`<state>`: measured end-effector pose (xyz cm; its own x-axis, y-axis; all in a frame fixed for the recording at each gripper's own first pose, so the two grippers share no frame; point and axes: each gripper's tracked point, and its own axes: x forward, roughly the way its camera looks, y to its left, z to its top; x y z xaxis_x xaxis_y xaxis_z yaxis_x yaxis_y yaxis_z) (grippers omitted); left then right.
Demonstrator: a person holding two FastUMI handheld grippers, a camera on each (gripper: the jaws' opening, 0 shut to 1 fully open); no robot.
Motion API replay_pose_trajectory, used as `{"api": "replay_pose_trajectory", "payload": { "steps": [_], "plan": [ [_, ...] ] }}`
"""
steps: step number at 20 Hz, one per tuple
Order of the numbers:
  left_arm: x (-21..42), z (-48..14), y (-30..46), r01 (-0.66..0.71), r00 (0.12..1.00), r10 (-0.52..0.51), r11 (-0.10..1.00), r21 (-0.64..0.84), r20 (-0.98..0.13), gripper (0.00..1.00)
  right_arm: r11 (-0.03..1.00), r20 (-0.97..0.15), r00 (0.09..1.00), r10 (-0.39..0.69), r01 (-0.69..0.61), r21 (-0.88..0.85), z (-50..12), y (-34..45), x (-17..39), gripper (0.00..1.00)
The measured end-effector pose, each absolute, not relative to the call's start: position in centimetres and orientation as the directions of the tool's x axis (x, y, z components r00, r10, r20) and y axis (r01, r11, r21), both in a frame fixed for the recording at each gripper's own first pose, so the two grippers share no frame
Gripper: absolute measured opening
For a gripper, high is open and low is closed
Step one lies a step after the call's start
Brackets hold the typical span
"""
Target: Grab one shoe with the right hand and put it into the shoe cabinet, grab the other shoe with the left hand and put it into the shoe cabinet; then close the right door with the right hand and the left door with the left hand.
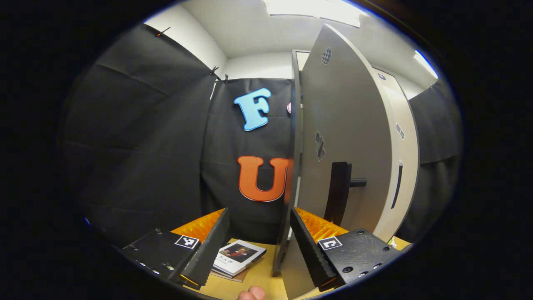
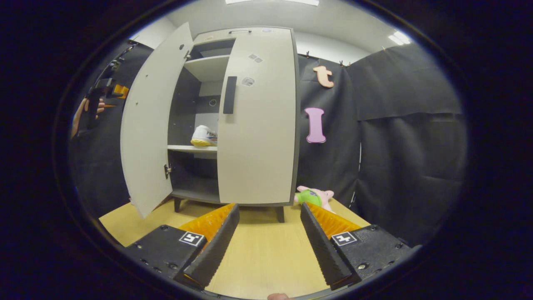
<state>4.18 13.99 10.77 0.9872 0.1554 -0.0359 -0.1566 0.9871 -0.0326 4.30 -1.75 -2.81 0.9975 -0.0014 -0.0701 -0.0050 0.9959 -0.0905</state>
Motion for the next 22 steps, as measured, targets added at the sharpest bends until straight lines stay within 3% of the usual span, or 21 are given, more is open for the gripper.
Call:
{"api": "replay_pose_trajectory", "payload": {
  "steps": [12, 13, 14, 22],
  "plan": [
    [10.9, 9.7, 0.6, 0.062, 0.997, -0.065, 0.996, -0.059, -0.05, 0.89, 0.994, -0.071, 0.995, -0.074, 0.068, -0.084, -2.8, -5.0, 4.0, 0.94],
    [11.3, 9.5, 0.4, 0.047, 0.997, -0.049, 0.998, -0.05, -0.054, 0.75, 0.994, -0.071, 0.994, -0.084, 0.078, -0.082, -2.7, -5.5, 3.9, 0.95],
    [11.5, 9.7, 0.4, 0.036, 0.998, -0.038, 0.999, -0.04, -0.049, 0.89, 0.993, -0.068, 0.994, -0.091, 0.086, -0.078, -2.7, -5.7, 3.8, 0.96],
    [10.7, 11.8, 1.8, 0.015, 1.0, -0.015, 0.999, -0.037, -0.002, 0.89, 0.991, -0.074, 0.989, -0.128, 0.125, -0.042, -2.8, -7.3, 3.7, 0.96]
  ]
}}
